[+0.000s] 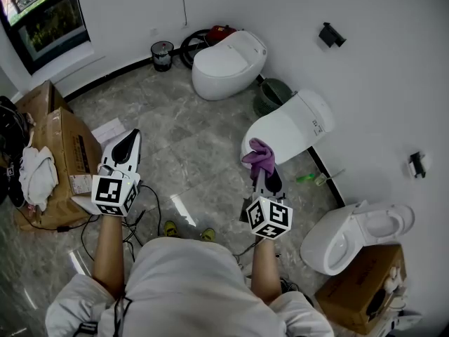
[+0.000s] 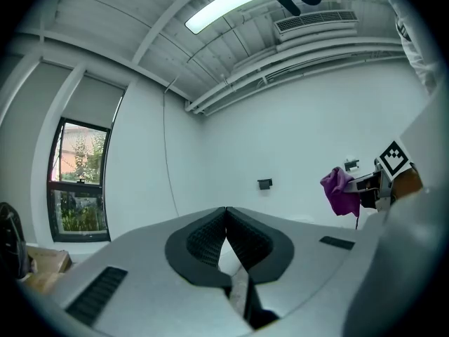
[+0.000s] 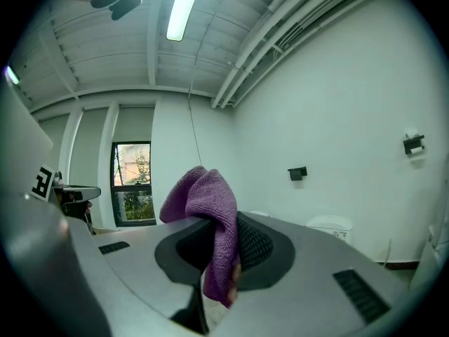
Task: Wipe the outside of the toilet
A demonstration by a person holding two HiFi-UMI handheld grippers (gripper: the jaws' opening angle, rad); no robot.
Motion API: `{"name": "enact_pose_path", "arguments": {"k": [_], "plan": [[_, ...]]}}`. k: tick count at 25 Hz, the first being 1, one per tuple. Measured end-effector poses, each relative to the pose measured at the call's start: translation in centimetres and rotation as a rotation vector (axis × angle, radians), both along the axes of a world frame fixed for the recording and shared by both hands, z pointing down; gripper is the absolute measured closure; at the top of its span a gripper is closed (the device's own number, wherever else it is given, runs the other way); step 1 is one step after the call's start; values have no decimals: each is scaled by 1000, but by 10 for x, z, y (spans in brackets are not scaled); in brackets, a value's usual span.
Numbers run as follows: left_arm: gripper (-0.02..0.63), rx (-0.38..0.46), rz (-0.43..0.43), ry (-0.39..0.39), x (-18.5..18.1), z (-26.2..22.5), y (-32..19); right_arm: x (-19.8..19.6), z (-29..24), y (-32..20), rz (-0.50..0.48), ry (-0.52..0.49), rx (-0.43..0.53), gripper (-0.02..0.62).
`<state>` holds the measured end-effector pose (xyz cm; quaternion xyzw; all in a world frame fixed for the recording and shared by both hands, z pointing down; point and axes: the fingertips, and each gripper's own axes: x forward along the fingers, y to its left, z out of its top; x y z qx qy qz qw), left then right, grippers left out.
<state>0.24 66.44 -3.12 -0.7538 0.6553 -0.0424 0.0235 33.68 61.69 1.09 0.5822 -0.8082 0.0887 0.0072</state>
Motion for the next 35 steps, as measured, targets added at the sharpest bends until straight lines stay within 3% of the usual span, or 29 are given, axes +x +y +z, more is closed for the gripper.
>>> {"name": "enact_pose_path", "arguments": {"k": [22,35], "plan": [[589,-48,18,33,-66,29,21,-80,16,22,-40,50,-37,529],[589,-31,52,-15,-71,31,-49,-89,28,-43,-15,22,-22,529]]}}
